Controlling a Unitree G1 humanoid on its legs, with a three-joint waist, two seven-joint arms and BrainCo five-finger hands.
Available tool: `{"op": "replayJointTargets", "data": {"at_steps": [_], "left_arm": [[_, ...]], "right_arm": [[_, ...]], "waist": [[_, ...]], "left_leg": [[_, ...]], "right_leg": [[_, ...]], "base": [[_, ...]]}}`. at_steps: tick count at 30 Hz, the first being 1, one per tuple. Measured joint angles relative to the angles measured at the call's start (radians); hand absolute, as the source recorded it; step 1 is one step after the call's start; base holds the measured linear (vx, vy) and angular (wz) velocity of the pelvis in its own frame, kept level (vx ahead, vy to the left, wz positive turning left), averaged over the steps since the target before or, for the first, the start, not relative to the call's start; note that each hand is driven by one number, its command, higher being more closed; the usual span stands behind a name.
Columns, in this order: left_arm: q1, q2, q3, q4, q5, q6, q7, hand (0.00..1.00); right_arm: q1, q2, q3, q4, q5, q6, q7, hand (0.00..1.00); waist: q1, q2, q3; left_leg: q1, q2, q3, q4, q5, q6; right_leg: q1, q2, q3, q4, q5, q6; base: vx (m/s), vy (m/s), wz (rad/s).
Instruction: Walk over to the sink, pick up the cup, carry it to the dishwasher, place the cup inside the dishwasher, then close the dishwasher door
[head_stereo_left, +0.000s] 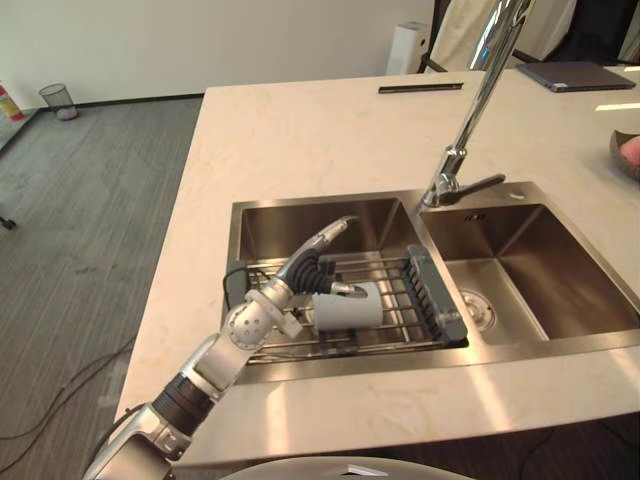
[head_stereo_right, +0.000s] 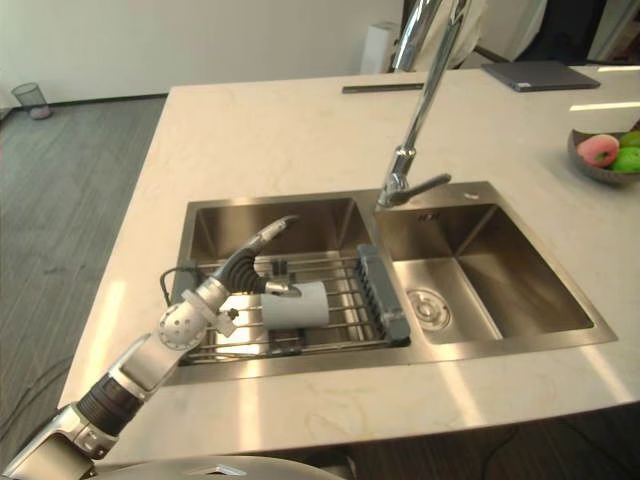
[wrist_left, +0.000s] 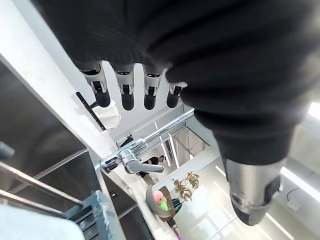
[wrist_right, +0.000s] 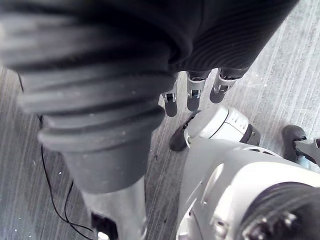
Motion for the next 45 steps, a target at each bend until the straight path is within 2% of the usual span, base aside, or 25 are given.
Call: {"op": "replayJointTargets", "data": {"at_steps": [4,10,15,32,39,40,45], "left_arm": [[0.000,0.029,-0.045,0.032,0.053,0.017,0.010,0.00],[0.000,0.039,-0.097,0.109,0.180,0.093,0.037,0.00],[0.000,0.041,-0.121,0.167,0.228,0.134,0.039,0.00],[-0.038,0.034,-0.183,0.252,0.289,0.169,0.088,0.00],[-0.054,0.030,-0.196,0.274,0.327,0.226,0.100,0.00],[-0.057,0.021,-0.194,0.279,0.337,0.240,0.095,1.00],[-0.102,-0.003,-0.190,0.315,0.406,0.272,0.011,1.00]], "right_arm": [[-0.026,-0.017,-0.004,0.030,0.000,-0.008,0.008,0.00],[-0.054,-0.025,-0.065,0.044,0.000,-0.011,0.029,0.00],[-0.065,-0.032,-0.092,0.073,0.000,0.003,0.040,0.00],[-0.079,-0.030,-0.117,0.074,0.009,0.005,0.040,0.00],[-0.079,-0.029,-0.117,0.074,0.009,0.003,0.040,0.00],[-0.079,-0.029,-0.117,0.074,0.009,0.003,0.040,0.00],[-0.079,-0.029,-0.117,0.074,0.009,0.003,0.038,0.00]], "waist": [[-0.009,-0.002,0.000],[-0.023,-0.001,0.000],[-0.033,-0.002,0.001],[-0.073,0.004,0.005],[-0.078,0.010,0.015],[-0.078,0.011,0.015],[-0.079,0.011,0.016]], "left_leg": [[0.007,0.005,0.002,0.000,-0.001,-0.002],[0.014,0.006,0.011,0.000,-0.003,-0.005],[0.014,0.007,0.012,0.000,-0.004,-0.006],[0.017,0.021,0.040,0.000,-0.008,-0.014],[0.017,0.027,0.043,0.005,-0.011,-0.018],[0.017,0.027,0.043,0.005,-0.011,-0.018],[0.022,0.028,0.047,0.005,-0.013,-0.019]], "right_leg": [[0.011,0.007,0.000,-0.009,0.009,0.006],[0.013,0.008,0.004,-0.010,0.009,0.005],[0.012,0.009,0.005,-0.013,0.009,0.006],[-0.005,0.023,0.032,-0.015,0.011,0.008],[-0.004,0.026,0.034,-0.016,0.010,0.008],[-0.004,0.026,0.034,-0.016,0.010,0.008],[-0.003,0.028,0.041,-0.016,0.010,0.008]], "base": [[-0.01,-0.026,-0.03],[-0.01,-0.011,-0.03],[0.00,0.000,0.00],[-0.01,-0.020,-0.04],[0.00,-0.009,0.00],[-0.02,-0.032,0.00],[-0.01,-0.008,-0.03]]}}
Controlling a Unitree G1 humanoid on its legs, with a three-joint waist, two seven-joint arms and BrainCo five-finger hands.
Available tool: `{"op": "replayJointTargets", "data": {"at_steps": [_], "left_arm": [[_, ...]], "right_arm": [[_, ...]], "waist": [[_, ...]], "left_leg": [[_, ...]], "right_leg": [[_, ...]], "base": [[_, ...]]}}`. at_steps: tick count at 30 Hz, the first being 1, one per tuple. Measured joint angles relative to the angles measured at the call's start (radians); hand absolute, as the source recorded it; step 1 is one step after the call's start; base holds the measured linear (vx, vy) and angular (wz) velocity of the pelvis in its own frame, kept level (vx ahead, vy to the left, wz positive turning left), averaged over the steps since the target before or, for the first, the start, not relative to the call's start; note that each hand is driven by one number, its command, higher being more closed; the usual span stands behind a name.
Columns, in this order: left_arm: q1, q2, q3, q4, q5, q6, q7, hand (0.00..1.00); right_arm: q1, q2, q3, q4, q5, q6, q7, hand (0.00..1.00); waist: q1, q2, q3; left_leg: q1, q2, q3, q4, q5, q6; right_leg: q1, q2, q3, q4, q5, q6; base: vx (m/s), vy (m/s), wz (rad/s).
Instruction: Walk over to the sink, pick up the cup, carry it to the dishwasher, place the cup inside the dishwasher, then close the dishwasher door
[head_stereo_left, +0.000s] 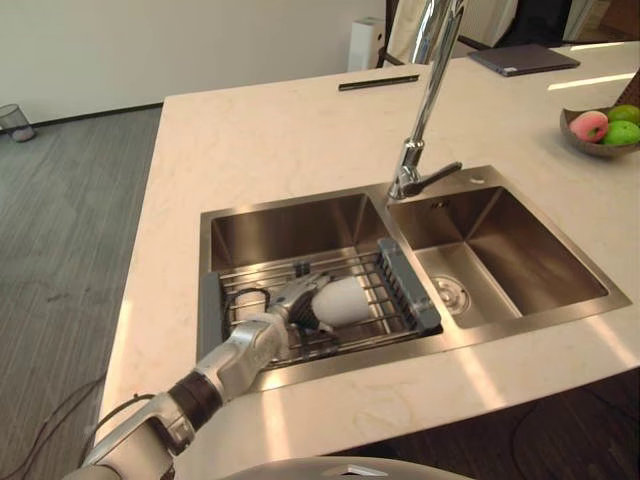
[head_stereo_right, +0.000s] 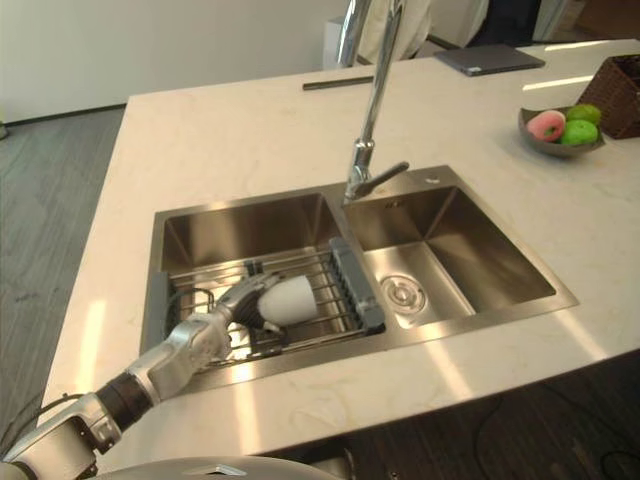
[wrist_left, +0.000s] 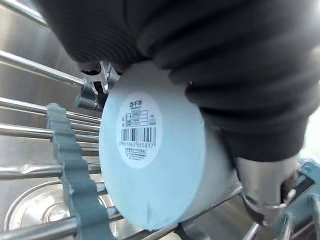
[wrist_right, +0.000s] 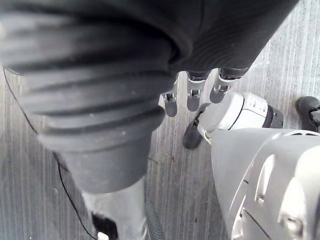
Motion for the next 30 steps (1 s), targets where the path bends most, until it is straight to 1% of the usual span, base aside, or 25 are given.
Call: {"op": "replayJointTargets", "data": {"at_steps": [4,5,9,14,17,19,20,21,22,23,24,25,26,27,28,29,30], "left_arm": [[-0.035,-0.001,0.000,0.006,0.045,0.006,-0.068,1.00],[-0.048,-0.001,-0.001,0.006,0.070,0.010,-0.100,1.00],[-0.079,-0.001,-0.018,0.007,0.114,0.013,-0.132,1.00],[-0.098,-0.001,-0.039,0.007,0.113,0.008,-0.122,1.00],[-0.098,0.000,-0.061,0.022,0.052,-0.023,-0.053,1.00],[-0.088,0.001,-0.069,0.042,-0.049,-0.104,0.020,1.00],[-0.082,0.003,-0.068,0.045,-0.076,-0.127,0.030,1.00],[-0.066,0.010,-0.065,0.043,-0.147,-0.163,0.046,1.00],[-0.044,0.021,-0.043,0.029,-0.210,-0.184,0.051,1.00],[-0.027,0.026,-0.014,0.015,-0.257,-0.195,0.050,1.00],[0.003,0.043,0.047,-0.018,-0.378,-0.215,0.043,1.00],[0.019,0.050,0.084,-0.042,-0.442,-0.223,0.040,1.00],[0.043,0.061,0.181,-0.107,-0.582,-0.235,0.025,1.00],[0.048,0.069,0.238,-0.146,-0.650,-0.245,0.021,1.00],[0.048,0.076,0.276,-0.170,-0.683,-0.252,0.021,1.00],[0.048,0.097,0.371,-0.217,-0.762,-0.279,0.024,1.00],[0.048,0.105,0.406,-0.231,-0.793,-0.290,0.025,1.00]], "right_arm": [[0.001,0.002,0.008,0.000,0.000,0.000,-0.001,0.00],[0.001,0.003,0.014,0.000,0.000,0.001,-0.001,0.00],[0.000,0.006,0.036,-0.001,0.000,0.001,0.000,0.00],[-0.001,0.007,0.040,0.000,0.000,0.001,-0.001,0.00],[-0.003,0.007,0.041,0.000,0.000,0.001,-0.002,0.00],[-0.006,0.005,0.041,0.000,0.000,0.001,-0.009,0.00],[-0.008,0.005,0.040,0.000,0.000,0.002,-0.011,0.00],[-0.010,0.004,0.039,-0.001,0.000,0.003,-0.011,0.00],[-0.014,0.004,0.038,-0.001,0.000,0.003,-0.010,0.00],[-0.016,0.003,0.037,-0.001,0.000,0.003,-0.010,0.00],[-0.018,0.003,0.036,-0.002,0.000,0.003,-0.010,0.00],[-0.017,0.002,0.033,-0.001,0.000,0.004,-0.010,0.00],[-0.005,0.000,0.029,-0.002,0.000,0.003,-0.010,0.00],[0.003,-0.001,0.029,-0.002,0.000,0.004,-0.009,0.00],[0.008,-0.002,0.028,-0.002,-0.001,0.004,-0.008,0.00],[0.014,-0.002,0.027,-0.003,-0.002,0.004,-0.004,0.00],[0.016,-0.002,0.026,-0.003,-0.003,0.004,-0.002,0.00]], "waist": [[0.000,0.000,0.001],[0.000,0.001,0.002],[-0.002,0.002,0.003],[-0.007,0.008,0.008],[-0.009,0.013,0.017],[-0.011,0.020,0.024],[-0.011,0.021,0.026],[-0.015,0.023,0.030],[-0.017,0.032,0.035],[-0.017,0.029,0.043],[-0.016,0.028,0.051],[-0.016,0.027,0.052],[-0.006,0.024,0.053],[0.006,0.024,0.053],[0.014,0.024,0.053],[0.027,0.024,0.053],[0.033,0.024,0.053]], "left_leg": [[0.004,0.000,0.006,-0.001,-0.001,-0.001],[0.004,0.000,0.006,-0.001,-0.001,-0.001],[0.004,0.000,0.005,-0.002,-0.002,-0.002],[0.003,0.000,0.005,-0.001,-0.003,-0.004],[0.002,0.000,0.004,-0.001,-0.004,-0.004],[0.001,-0.001,0.001,0.000,-0.004,-0.004],[-0.001,-0.001,-0.001,0.001,-0.004,-0.004],[-0.005,-0.002,-0.004,0.005,-0.004,-0.003],[-0.007,-0.001,-0.006,0.012,-0.006,-0.002],[-0.009,0.000,-0.006,0.016,-0.007,-0.001],[-0.011,0.001,-0.010,0.017,-0.007,-0.001],[-0.015,0.001,-0.014,0.019,-0.006,-0.001],[-0.020,0.001,-0.029,0.021,-0.006,0.000],[-0.022,0.001,-0.036,0.023,-0.006,0.000],[-0.022,0.001,-0.040,0.024,-0.006,0.000],[-0.024,0.001,-0.058,0.029,-0.006,0.000],[-0.024,0.001,-0.062,0.031,-0.006,0.000]], "right_leg": [[0.000,0.000,0.006,0.000,0.000,0.000],[0.000,0.000,0.006,0.000,0.000,0.001],[-0.001,0.001,0.006,0.000,-0.001,0.002],[-0.002,0.001,0.007,0.000,-0.003,0.004],[-0.002,0.001,0.006,0.000,-0.004,0.005],[-0.001,0.001,0.004,0.001,-0.004,0.006],[-0.001,0.001,0.003,0.002,-0.004,0.006],[-0.002,0.001,0.000,0.004,-0.004,0.006],[0.000,0.001,-0.003,0.006,-0.004,0.006],[0.000,0.001,-0.004,0.006,-0.004,0.006],[0.000,0.001,-0.008,0.007,-0.003,0.007],[0.000,0.001,-0.013,0.007,-0.003,0.007],[0.005,0.000,-0.024,0.007,-0.003,0.007],[0.011,-0.001,-0.032,0.007,-0.003,0.007],[0.016,-0.001,-0.040,0.007,-0.003,0.007],[0.023,-0.002,-0.055,0.007,-0.003,0.007],[0.026,-0.002,-0.059,0.007,-0.003,0.007]], "base": [[-0.01,-0.010,-0.03],[0.00,0.000,0.00],[0.00,0.000,0.00],[0.00,0.000,0.00],[0.00,0.000,0.00],[0.00,0.000,0.02],[0.00,0.000,0.05],[0.00,0.000,0.06],[0.00,0.000,0.04],[0.00,0.000,0.03],[0.00,0.000,0.05],[0.00,-0.014,0.19],[0.00,-0.019,0.23],[0.00,-0.029,0.24],[-0.01,-0.026,0.26],[-0.01,-0.026,0.23],[-0.03,-0.023,0.22]]}}
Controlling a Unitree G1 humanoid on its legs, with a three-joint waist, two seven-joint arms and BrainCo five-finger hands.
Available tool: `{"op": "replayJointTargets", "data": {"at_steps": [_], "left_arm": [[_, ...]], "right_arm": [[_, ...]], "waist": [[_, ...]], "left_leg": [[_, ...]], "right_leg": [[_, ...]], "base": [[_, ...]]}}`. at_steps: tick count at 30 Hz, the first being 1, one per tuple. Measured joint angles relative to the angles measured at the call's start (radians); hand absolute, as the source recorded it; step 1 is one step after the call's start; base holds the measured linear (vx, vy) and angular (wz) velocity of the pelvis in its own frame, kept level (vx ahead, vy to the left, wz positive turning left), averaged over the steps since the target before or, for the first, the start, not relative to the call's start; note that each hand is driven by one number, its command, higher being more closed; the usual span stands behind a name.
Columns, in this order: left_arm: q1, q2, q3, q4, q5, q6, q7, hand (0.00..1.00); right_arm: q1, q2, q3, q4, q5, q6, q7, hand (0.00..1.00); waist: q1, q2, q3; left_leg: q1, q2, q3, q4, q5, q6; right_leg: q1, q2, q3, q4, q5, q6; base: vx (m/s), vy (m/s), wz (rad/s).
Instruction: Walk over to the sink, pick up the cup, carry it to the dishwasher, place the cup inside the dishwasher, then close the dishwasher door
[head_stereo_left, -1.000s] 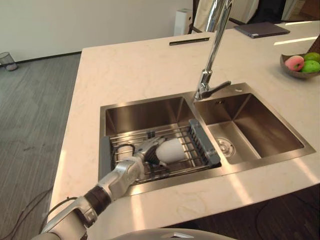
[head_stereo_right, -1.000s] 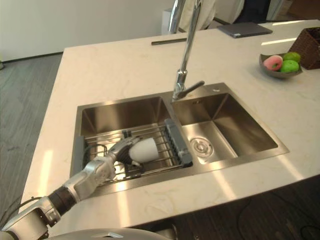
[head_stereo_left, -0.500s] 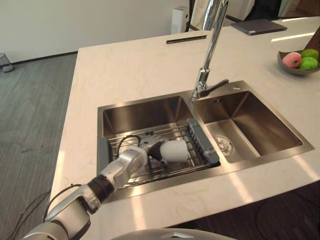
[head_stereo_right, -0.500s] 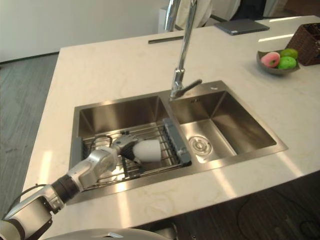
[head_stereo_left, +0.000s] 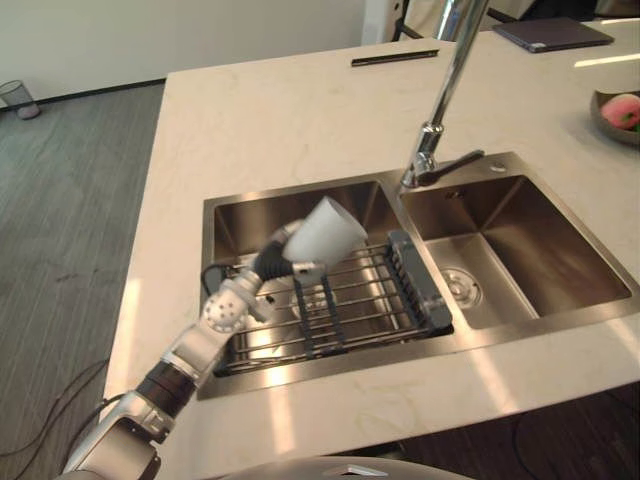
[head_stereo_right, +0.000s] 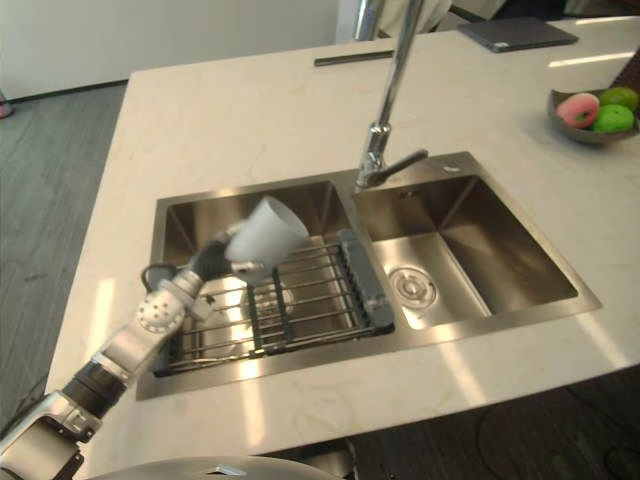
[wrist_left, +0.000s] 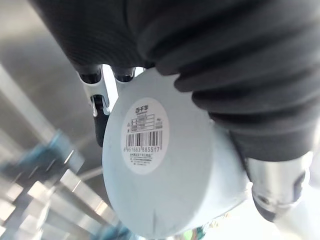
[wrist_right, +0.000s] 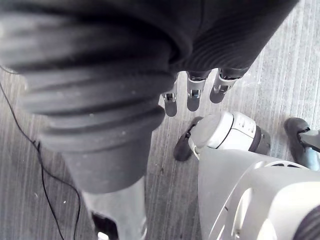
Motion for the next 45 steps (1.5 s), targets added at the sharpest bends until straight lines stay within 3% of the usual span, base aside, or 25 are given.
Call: {"op": "replayJointTargets", "data": {"at_steps": [2,7,10,12,17,19,22,23,24,25,28,30,33,35,37,40,41,42,43,44,45], "left_arm": [[0.001,0.027,0.120,-0.069,-0.104,-0.027,0.003,1.00],[0.011,0.010,0.256,-0.187,-0.300,-0.049,-0.005,1.00],[0.055,-0.020,0.303,-0.189,-0.434,-0.049,-0.010,1.00],[0.097,-0.023,0.323,-0.183,-0.459,-0.046,-0.008,1.00],[0.209,-0.108,0.410,-0.172,-0.432,-0.042,0.039,1.00],[0.253,-0.166,0.483,-0.172,-0.375,-0.043,0.081,1.00],[0.285,-0.182,0.524,-0.173,-0.337,-0.057,0.095,1.00],[0.298,-0.185,0.541,-0.173,-0.303,-0.073,0.097,1.00],[0.302,-0.185,0.542,-0.173,-0.293,-0.075,0.096,1.00],[0.306,-0.185,0.544,-0.174,-0.285,-0.077,0.094,1.00],[0.320,-0.179,0.552,-0.178,-0.242,-0.107,0.103,1.00],[0.316,-0.176,0.544,-0.177,-0.203,-0.108,0.131,1.00],[0.300,-0.166,0.546,-0.175,-0.190,-0.108,0.160,1.00],[0.296,-0.165,0.547,-0.180,-0.190,-0.107,0.180,1.00],[0.280,-0.167,0.545,-0.201,-0.190,-0.107,0.194,1.00],[0.287,-0.174,0.538,-0.212,-0.176,-0.097,0.192,1.00],[0.288,-0.174,0.541,-0.215,-0.167,-0.096,0.191,1.00],[0.292,-0.174,0.548,-0.217,-0.152,-0.095,0.186,1.00],[0.297,-0.174,0.547,-0.213,-0.150,-0.092,0.175,1.00],[0.298,-0.174,0.547,-0.212,-0.150,-0.092,0.174,1.00],[0.311,-0.175,0.543,-0.192,-0.151,-0.090,0.133,1.00]], "right_arm": [[0.000,-0.001,-0.022,-0.002,0.000,0.001,0.003,0.00],[0.002,0.000,-0.068,0.003,-0.019,0.003,0.004,0.00],[-0.004,0.004,-0.067,-0.005,-0.039,0.006,0.005,0.00],[-0.003,0.012,-0.065,-0.021,-0.054,0.013,0.006,0.00],[0.005,0.022,0.042,-0.055,-0.061,0.008,0.006,0.00],[0.003,0.037,0.096,-0.060,-0.078,-0.001,-0.014,0.00],[0.002,0.049,0.142,-0.059,-0.086,0.005,-0.052,0.00],[0.001,0.043,0.157,-0.059,-0.086,0.014,-0.077,0.00],[0.001,0.039,0.160,-0.059,-0.086,0.018,-0.079,0.00],[0.003,0.036,0.161,-0.058,-0.086,0.021,-0.081,0.00],[0.035,0.050,0.161,-0.038,-0.086,0.023,-0.078,0.00],[0.071,0.064,0.165,-0.028,-0.087,0.043,-0.076,0.00],[0.093,0.095,0.170,0.014,-0.096,0.043,-0.074,0.00],[0.103,0.099,0.171,0.020,-0.099,0.038,-0.071,0.00],[0.095,0.083,0.193,0.023,-0.123,0.042,-0.071,0.00],[0.097,0.040,0.224,0.010,-0.128,0.045,-0.038,0.00],[0.099,0.036,0.230,0.009,-0.129,0.045,-0.031,0.00],[0.101,0.035,0.239,0.010,-0.138,0.045,-0.028,0.00],[0.100,0.037,0.247,0.011,-0.143,0.046,-0.029,0.00],[0.100,0.038,0.247,0.011,-0.144,0.046,-0.029,0.00],[0.102,0.040,0.227,0.024,-0.156,0.047,-0.027,0.00]], "waist": [[0.030,0.000,-0.001],[0.079,-0.010,-0.012],[0.087,-0.018,-0.023],[0.091,-0.023,-0.030],[0.128,-0.027,-0.034],[0.154,-0.029,-0.034],[0.185,-0.043,-0.046],[0.199,-0.053,-0.048],[0.199,-0.053,-0.046],[0.200,-0.053,-0.047],[0.218,-0.072,-0.058],[0.206,-0.082,-0.062],[0.192,-0.103,-0.061],[0.200,-0.104,-0.062],[0.209,-0.096,-0.060],[0.210,-0.022,-0.025],[0.208,-0.009,-0.022],[0.197,-0.009,-0.022],[0.184,-0.013,-0.021],[0.183,-0.013,-0.021],[0.155,-0.017,-0.020]], "left_leg": [[-0.002,-0.001,-0.011,0.003,0.001,0.001],[-0.023,-0.007,-0.044,0.004,0.007,0.010],[-0.019,-0.010,-0.056,0.006,0.009,0.012],[-0.018,-0.010,-0.058,0.007,0.009,0.012],[-0.021,-0.018,-0.087,0.006,0.013,0.018],[-0.025,-0.027,-0.132,0.004,0.016,0.023],[-0.042,-0.044,-0.180,0.003,0.020,0.030],[-0.062,-0.062,-0.231,-0.002,0.022,0.033],[-0.061,-0.065,-0.252,-0.008,0.025,0.037],[-0.059,-0.068,-0.273,-0.017,0.029,0.041],[-0.062,-0.088,-0.361,-0.031,0.050,0.050],[-0.089,-0.100,-0.442,-0.023,0.071,0.062],[-0.147,-0.110,-0.528,0.012,0.088,0.050],[-0.173,-0.122,-0.551,0.034,0.093,0.040],[-0.233,-0.115,-0.576,0.062,0.112,0.012],[-0.249,-0.050,-0.599,0.052,0.121,-0.011],[-0.250,-0.037,-0.586,0.046,0.119,-0.006],[-0.247,-0.008,-0.524,0.023,0.097,0.030],[-0.252,0.015,-0.425,0.005,0.047,0.105],[-0.252,0.016,-0.417,0.004,0.042,0.113],[-0.262,0.055,-0.189,0.009,-0.083,0.222]], "right_leg": [[0.008,-0.001,-0.014,0.000,0.000,0.000],[0.010,-0.007,-0.031,0.000,-0.003,0.003],[0.026,-0.009,-0.046,0.000,-0.006,0.001],[0.026,-0.009,-0.049,0.000,-0.007,-0.002],[0.032,-0.020,-0.075,0.015,-0.025,-0.006],[0.020,-0.045,-0.102,0.098,-0.070,0.002],[-0.002,-0.085,-0.132,0.197,-0.121,0.013],[-0.012,-0.121,-0.139,0.286,-0.149,0.009],[-0.014,-0.131,-0.139,0.320,-0.152,0.004],[-0.020,-0.143,-0.136,0.359,-0.153,0.002],[-0.068,-0.168,0.005,0.516,-0.161,-0.049],[-0.079,-0.149,0.109,0.544,-0.172,-0.076],[-0.049,-0.063,0.199,0.442,-0.273,-0.050],[-0.007,-0.058,0.177,0.375,-0.302,-0.028],[-0.001,-0.035,0.170,0.316,-0.347,0.027],[-0.002,0.039,0.145,0.347,-0.358,-0.007],[-0.002,0.049,0.137,0.354,-0.361,-0.013],[-0.001,0.063,0.117,0.361,-0.362,-0.028],[0.001,0.072,0.104,0.359,-0.352,-0.048],[0.002,0.072,0.102,0.358,-0.350,-0.050],[0.027,0.078,0.049,0.301,-0.301,-0.068]], "base": [[-0.02,-0.017,0.13],[-0.02,-0.008,0.19],[0.00,-0.002,0.14],[0.00,0.000,0.00],[-0.03,0.003,0.16],[0.00,0.026,0.43],[0.05,0.037,0.66],[0.04,0.042,0.89],[0.04,0.052,0.98],[0.05,0.056,0.86],[0.07,0.021,0.86],[0.13,-0.073,1.10],[0.02,-0.165,0.92],[-0.07,-0.175,0.54],[-0.18,-0.154,0.34],[-0.31,-0.130,0.38],[-0.28,-0.132,0.51],[-0.24,-0.148,0.76],[-0.22,-0.155,0.69],[-0.20,-0.174,1.17],[-0.21,-0.096,1.43]]}}
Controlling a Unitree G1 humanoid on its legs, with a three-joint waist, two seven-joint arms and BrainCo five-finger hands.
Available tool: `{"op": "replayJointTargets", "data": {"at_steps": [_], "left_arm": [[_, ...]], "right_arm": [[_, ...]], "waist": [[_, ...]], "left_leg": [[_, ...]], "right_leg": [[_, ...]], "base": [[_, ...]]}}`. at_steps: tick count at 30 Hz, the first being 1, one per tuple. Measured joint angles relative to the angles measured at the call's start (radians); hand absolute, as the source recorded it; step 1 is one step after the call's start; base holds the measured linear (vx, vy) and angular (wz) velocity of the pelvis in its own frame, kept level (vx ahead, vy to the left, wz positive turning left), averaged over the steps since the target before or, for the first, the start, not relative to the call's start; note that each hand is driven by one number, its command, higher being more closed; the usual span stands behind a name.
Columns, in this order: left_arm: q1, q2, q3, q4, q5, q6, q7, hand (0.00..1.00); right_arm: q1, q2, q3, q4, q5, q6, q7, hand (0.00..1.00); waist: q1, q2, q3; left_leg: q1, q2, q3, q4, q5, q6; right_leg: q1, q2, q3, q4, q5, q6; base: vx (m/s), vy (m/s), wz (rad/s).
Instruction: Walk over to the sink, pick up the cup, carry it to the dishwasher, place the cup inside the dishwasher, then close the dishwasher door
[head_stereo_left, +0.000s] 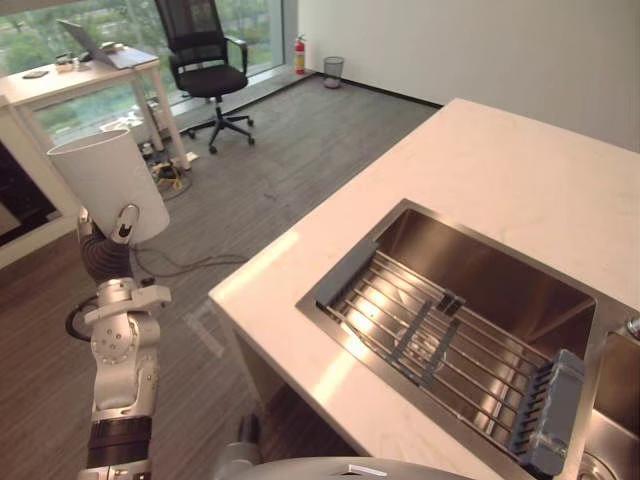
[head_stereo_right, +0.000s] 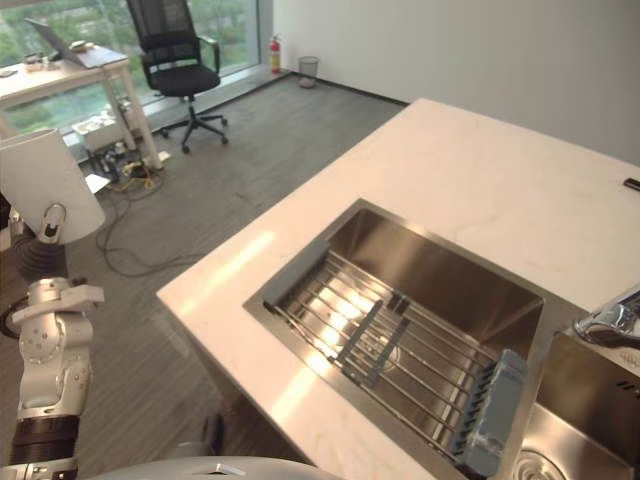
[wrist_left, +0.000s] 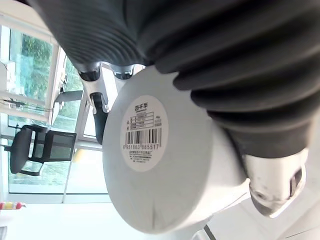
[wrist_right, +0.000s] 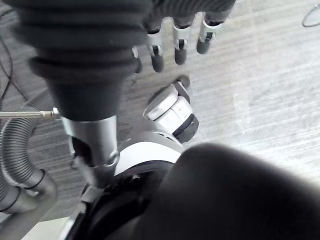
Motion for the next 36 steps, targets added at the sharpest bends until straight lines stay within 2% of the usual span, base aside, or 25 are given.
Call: {"op": "replayJointTargets", "data": {"at_steps": [1,2,3,4,5,7,8,9,11,12,14,16,18,20,21,22,23,24,25,27,28,29,30,33,36], "left_arm": [[-0.011,-0.002,-0.024,0.012,0.000,0.000,-0.030,1.00],[-0.019,-0.002,-0.046,0.017,0.000,0.000,-0.049,1.00],[-0.022,-0.002,-0.095,0.013,0.000,-0.001,-0.086,1.00],[-0.022,-0.001,-0.118,0.008,0.001,-0.002,-0.100,1.00],[-0.022,-0.001,-0.174,-0.015,0.001,-0.002,-0.118,1.00],[-0.025,-0.001,-0.210,-0.027,0.001,-0.002,-0.121,1.00],[-0.044,-0.010,-0.253,-0.028,0.000,0.007,-0.132,1.00],[-0.063,-0.018,-0.266,-0.026,-0.001,0.014,-0.134,1.00],[-0.079,-0.040,-0.324,-0.024,-0.003,0.061,-0.130,1.00],[-0.079,-0.048,-0.346,-0.024,-0.003,0.070,-0.131,1.00],[-0.075,-0.049,-0.422,-0.024,-0.003,0.098,-0.137,1.00],[-0.073,-0.059,-0.509,-0.025,-0.002,0.119,-0.158,1.00],[-0.073,-0.058,-0.545,-0.025,-0.002,0.141,-0.171,1.00],[-0.073,-0.069,-0.578,-0.025,-0.003,0.158,-0.173,1.00],[-0.075,-0.070,-0.612,-0.024,-0.012,0.164,-0.174,1.00],[-0.080,-0.066,-0.643,-0.015,-0.024,0.164,-0.174,1.00],[-0.088,-0.068,-0.652,-0.002,-0.025,0.163,-0.173,1.00],[-0.114,-0.067,-0.655,0.039,-0.043,0.147,-0.165,1.00],[-0.140,-0.060,-0.644,0.081,-0.064,0.122,-0.162,1.00],[-0.153,-0.032,-0.624,0.096,-0.067,0.111,-0.164,1.00],[-0.159,-0.014,-0.611,0.084,-0.061,0.106,-0.161,1.00],[-0.160,-0.011,-0.605,0.081,-0.060,0.106,-0.158,1.00],[-0.160,-0.011,-0.603,0.082,-0.059,0.108,-0.153,1.00],[-0.157,-0.013,-0.581,0.079,-0.040,0.135,-0.136,1.00],[-0.156,-0.014,-0.557,0.054,-0.039,0.151,-0.154,1.00]], "right_arm": [[0.000,0.001,-0.024,0.020,-0.004,0.015,-0.008,0.00],[0.004,0.007,-0.029,0.022,-0.003,0.019,-0.010,0.00],[0.015,0.006,-0.031,0.021,-0.003,0.018,-0.011,0.00],[0.016,0.005,-0.030,0.021,-0.004,0.018,-0.011,0.00],[0.011,0.003,-0.025,0.015,-0.014,0.018,-0.012,0.00],[0.005,-0.008,-0.022,0.014,-0.020,0.019,-0.024,0.00],[0.003,-0.025,-0.027,0.011,-0.020,0.018,-0.029,0.00],[-0.007,-0.035,-0.034,0.013,-0.021,0.020,-0.031,0.00],[-0.028,0.001,-0.098,0.029,-0.083,0.034,-0.032,0.00],[-0.029,0.002,-0.114,0.039,-0.103,0.035,-0.032,0.00],[-0.031,-0.005,-0.144,0.057,-0.144,0.040,-0.039,0.00],[-0.030,-0.031,-0.159,0.056,-0.175,0.043,-0.049,0.00],[-0.041,-0.033,-0.167,0.056,-0.174,0.049,-0.049,0.00],[-0.055,-0.032,-0.177,0.057,-0.163,0.056,-0.048,0.00],[-0.045,-0.034,-0.176,0.054,-0.131,0.052,-0.047,0.00],[-0.031,-0.030,-0.169,0.046,-0.086,0.049,-0.044,0.00],[-0.025,-0.028,-0.153,0.039,-0.073,0.045,-0.041,0.00],[-0.020,-0.017,-0.132,0.027,-0.074,0.034,-0.032,0.00],[-0.021,-0.004,-0.111,0.010,-0.071,0.025,-0.023,0.00],[-0.022,-0.004,-0.061,0.016,-0.039,0.009,-0.014,0.00],[-0.027,-0.004,-0.028,0.019,-0.037,0.015,-0.015,0.00],[-0.031,-0.011,-0.018,0.018,-0.036,0.019,-0.009,0.00],[-0.033,-0.017,-0.016,0.018,-0.036,0.019,-0.007,0.00],[-0.083,-0.082,0.108,0.026,-0.072,0.011,-0.062,0.00],[-0.089,-0.103,0.159,0.023,-0.051,0.048,-0.048,0.00]], "waist": [[-0.011,0.001,0.014],[-0.017,0.015,0.019],[-0.034,0.028,0.018],[-0.034,0.027,0.017],[-0.025,0.012,0.008],[-0.020,0.006,0.001],[-0.024,0.039,-0.023],[-0.032,0.050,-0.027],[-0.060,0.002,-0.038],[-0.063,-0.002,-0.040],[-0.059,0.008,-0.037],[-0.043,0.034,-0.049],[-0.045,0.027,-0.046],[-0.045,0.028,-0.045],[-0.045,0.025,-0.044],[-0.047,0.029,-0.044],[-0.049,0.042,-0.048],[-0.051,0.040,-0.048],[-0.051,0.035,-0.046],[-0.050,0.015,-0.050],[-0.033,-0.019,-0.056],[-0.030,-0.022,-0.054],[-0.029,-0.021,-0.055],[-0.021,0.029,-0.064],[-0.038,0.038,-0.072]], "left_leg": [[-0.031,0.056,0.183,0.053,-0.012,0.003],[-0.055,0.080,0.252,0.108,-0.003,0.002],[-0.093,0.100,0.329,0.248,0.018,0.030],[-0.096,0.100,0.346,0.319,0.024,0.035],[-0.065,0.110,0.359,0.503,-0.018,0.009],[-0.010,0.130,0.364,0.537,-0.062,-0.036],[0.063,0.184,0.408,0.462,-0.023,-0.082],[0.070,0.154,0.406,0.402,-0.021,-0.167],[0.088,0.000,0.381,0.184,0.080,-0.117],[0.100,-0.027,0.380,0.139,0.095,-0.106],[0.138,-0.064,0.446,0.060,0.120,-0.095],[0.154,-0.124,0.390,-0.015,0.171,-0.089],[0.148,-0.148,0.339,-0.025,0.181,-0.079],[0.134,-0.163,0.275,-0.025,0.187,-0.072],[0.132,-0.175,0.213,-0.025,0.187,-0.066],[0.139,-0.178,0.147,-0.026,0.184,-0.061],[0.140,-0.177,0.114,-0.026,0.182,-0.056],[0.136,-0.178,0.050,-0.023,0.181,-0.052],[0.130,-0.179,0.021,-0.026,0.182,-0.054],[0.148,-0.186,0.035,-0.054,0.194,-0.070],[0.144,-0.195,0.062,-0.055,0.215,-0.079],[0.143,-0.197,0.077,-0.055,0.230,-0.081],[0.143,-0.196,0.079,-0.055,0.234,-0.082],[0.127,-0.135,0.136,-0.055,0.239,-0.096],[0.122,-0.120,0.168,-0.055,0.224,-0.099]], "right_leg": [[0.015,-0.008,-0.082,-0.023,0.021,-0.009],[0.020,-0.010,-0.125,-0.019,0.020,-0.011],[0.025,-0.029,-0.207,-0.013,0.015,-0.020],[0.029,-0.045,-0.237,-0.013,0.019,-0.018],[0.035,-0.089,-0.287,-0.028,0.044,-0.010],[0.032,-0.114,-0.304,-0.026,0.056,-0.004],[0.003,-0.113,-0.319,0.020,0.046,0.014],[-0.017,-0.118,-0.299,0.053,0.029,0.045],[-0.040,-0.119,-0.201,0.005,0.025,0.050],[-0.024,-0.118,-0.202,-0.019,0.040,0.057],[0.025,-0.132,-0.234,-0.053,0.063,0.070],[0.044,-0.150,-0.261,-0.059,0.075,0.075],[0.070,-0.157,-0.261,-0.060,0.079,0.075],[0.062,-0.172,-0.251,0.013,0.079,0.074],[0.047,-0.189,-0.207,0.107,0.072,0.045],[0.016,-0.193,-0.116,0.221,0.074,-0.029],[-0.010,-0.190,-0.056,0.281,0.057,-0.053],[-0.032,-0.159,0.057,0.304,-0.039,-0.026],[-0.041,-0.134,0.111,0.266,-0.069,0.004],[-0.066,-0.122,0.139,0.143,-0.030,0.027],[-0.108,-0.123,0.153,0.062,0.052,0.028],[-0.123,-0.124,0.167,0.067,0.058,0.078],[-0.123,-0.125,0.173,0.068,0.053,0.088],[-0.117,-0.057,0.211,-0.050,0.071,0.050],[-0.099,-0.041,0.213,-0.135,0.095,0.027]], "base": [[-0.21,-0.035,1.79],[-0.19,0.086,1.79],[-0.12,0.093,1.44],[-0.13,0.122,1.53],[-0.08,0.110,0.82],[-0.03,0.130,0.77],[0.02,0.155,1.01],[0.00,0.245,1.27],[-0.06,0.296,1.62],[-0.05,0.226,1.64],[-0.02,0.123,1.07],[0.02,0.083,0.84],[0.03,-0.002,0.88],[0.00,-0.026,1.08],[0.04,-0.010,1.41],[0.04,-0.003,1.50],[0.03,-0.022,1.63],[-0.01,-0.027,1.61],[-0.01,-0.033,1.58],[0.03,-0.074,1.10],[0.04,-0.122,0.66],[0.02,-0.143,0.32],[-0.02,-0.114,0.05],[-0.04,-0.097,-0.50],[0.05,-0.009,-0.47]]}}
